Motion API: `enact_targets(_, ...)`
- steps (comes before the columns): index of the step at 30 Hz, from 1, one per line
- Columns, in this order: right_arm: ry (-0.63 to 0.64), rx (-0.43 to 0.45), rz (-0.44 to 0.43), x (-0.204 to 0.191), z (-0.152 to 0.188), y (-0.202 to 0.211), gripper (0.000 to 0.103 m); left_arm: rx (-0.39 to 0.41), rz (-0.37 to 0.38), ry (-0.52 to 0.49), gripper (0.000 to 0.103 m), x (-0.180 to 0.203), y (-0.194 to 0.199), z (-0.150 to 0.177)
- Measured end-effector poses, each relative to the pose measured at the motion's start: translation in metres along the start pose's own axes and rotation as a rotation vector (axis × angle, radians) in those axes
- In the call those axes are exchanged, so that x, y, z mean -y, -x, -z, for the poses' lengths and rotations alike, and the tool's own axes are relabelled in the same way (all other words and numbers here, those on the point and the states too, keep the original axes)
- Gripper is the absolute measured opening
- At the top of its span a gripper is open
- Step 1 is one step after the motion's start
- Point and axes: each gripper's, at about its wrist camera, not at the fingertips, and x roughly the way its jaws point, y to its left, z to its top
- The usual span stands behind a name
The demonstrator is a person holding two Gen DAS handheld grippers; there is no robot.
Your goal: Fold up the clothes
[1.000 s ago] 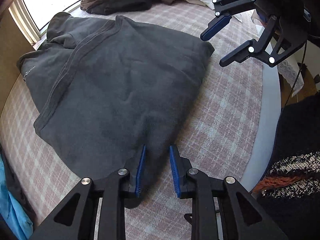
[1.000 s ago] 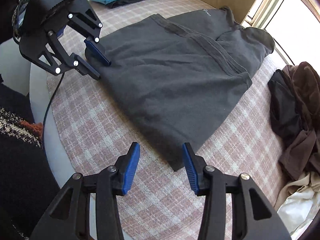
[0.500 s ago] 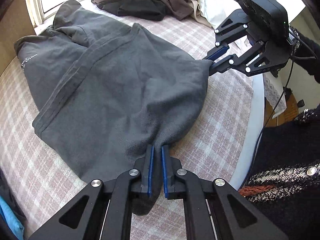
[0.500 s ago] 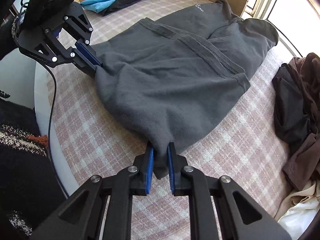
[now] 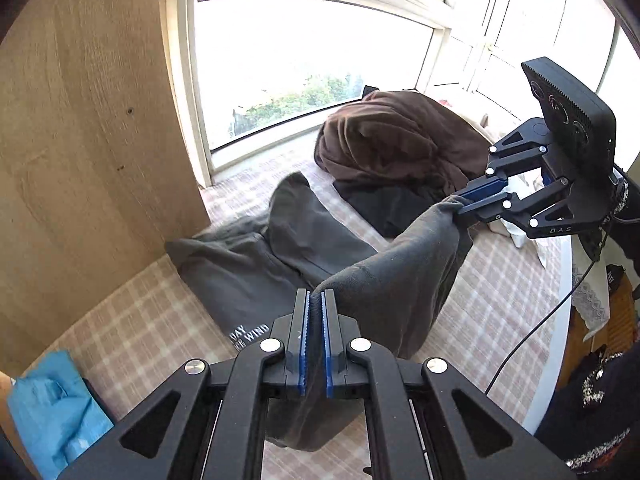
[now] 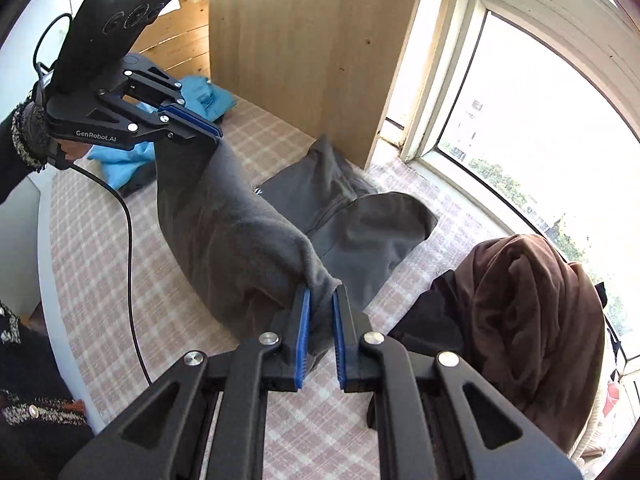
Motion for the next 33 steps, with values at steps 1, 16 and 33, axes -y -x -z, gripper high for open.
enact_targets(1,-0.014,-0.003,0.012,0.016,-0.010,0.000,0.010,0.002,-0.009,0.006,0.005,-0.011,-0.010,-0.010)
enact_targets(16,-0.125,-0.172,0.067,0.144,-0.059,-0.134,0.008,-0.036,-0.105,0.023,0.008,-0.111,-0.137,-0.066)
enact_targets(33,-0.341,-0.152,-0.118,0.129,-0.011,-0.119,0.023,-0.014,-0.001,0.067,0.026,-0.099,-0.100,-0.027)
